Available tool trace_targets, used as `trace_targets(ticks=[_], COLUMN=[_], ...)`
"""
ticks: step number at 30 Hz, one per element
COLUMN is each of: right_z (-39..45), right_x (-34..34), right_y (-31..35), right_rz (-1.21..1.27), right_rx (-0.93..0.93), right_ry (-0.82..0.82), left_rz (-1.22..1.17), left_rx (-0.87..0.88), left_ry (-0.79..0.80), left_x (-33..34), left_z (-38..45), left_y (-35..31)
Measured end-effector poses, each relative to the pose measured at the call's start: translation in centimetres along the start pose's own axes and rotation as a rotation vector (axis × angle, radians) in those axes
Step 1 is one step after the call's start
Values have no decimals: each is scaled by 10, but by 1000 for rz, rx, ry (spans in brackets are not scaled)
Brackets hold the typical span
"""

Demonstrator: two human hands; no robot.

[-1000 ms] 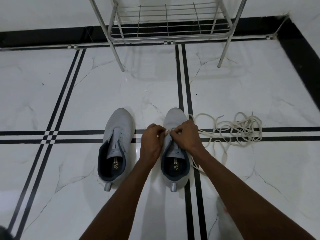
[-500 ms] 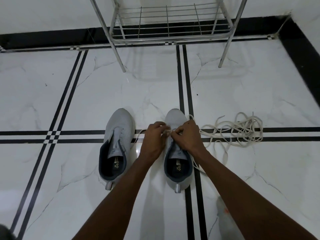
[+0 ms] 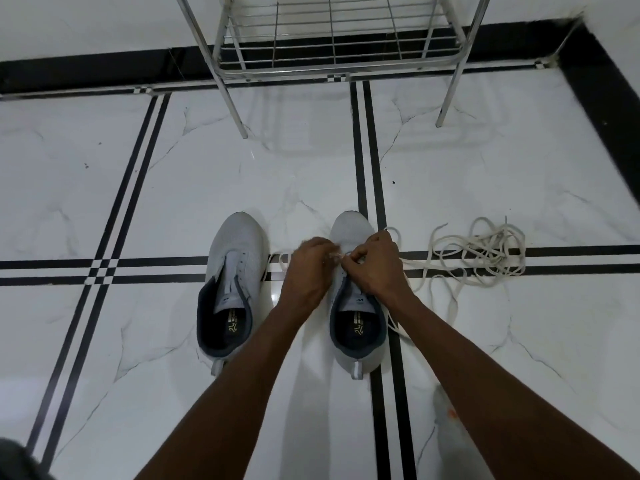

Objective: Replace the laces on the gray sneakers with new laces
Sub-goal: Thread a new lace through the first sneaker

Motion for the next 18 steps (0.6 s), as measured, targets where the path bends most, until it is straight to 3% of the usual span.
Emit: trace_targets(ticks=[2, 4, 6, 8, 11, 14, 18], right_z=[1, 0, -2, -5, -7, -6, -4], right_x=[2, 1, 1, 2, 2, 2, 3], right_y=[-4, -9, -12, -12, -9, -6, -8], right_rz=[-10, -11, 13, 14, 13, -18, -20], right_rx=[35, 75, 103, 107, 95, 81, 90], right_ry=[23, 20, 19, 29, 33, 35, 23], left_rz=[-15, 23, 39, 82, 213, 156, 103], left_rx=[-38, -146, -428, -588, -355, -28, -27], left_ry=[-27, -156, -329, -346, -197, -63, -33], left_x=[3, -15, -48, -62, -46, -6, 4], left_z=[-3, -9, -28, -44, -25, -9, -8], left_y=[4, 19, 54, 76, 43, -2, 2])
Point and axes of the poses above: each hand's wrist, its own z-axis towards the middle knuckle, its own x-axis out of the palm, y = z × x, the point moved 10 cm from there along z, towards the middle knuckle, and after that the axes turned 12 degrees about x, right-handed, at the moved point
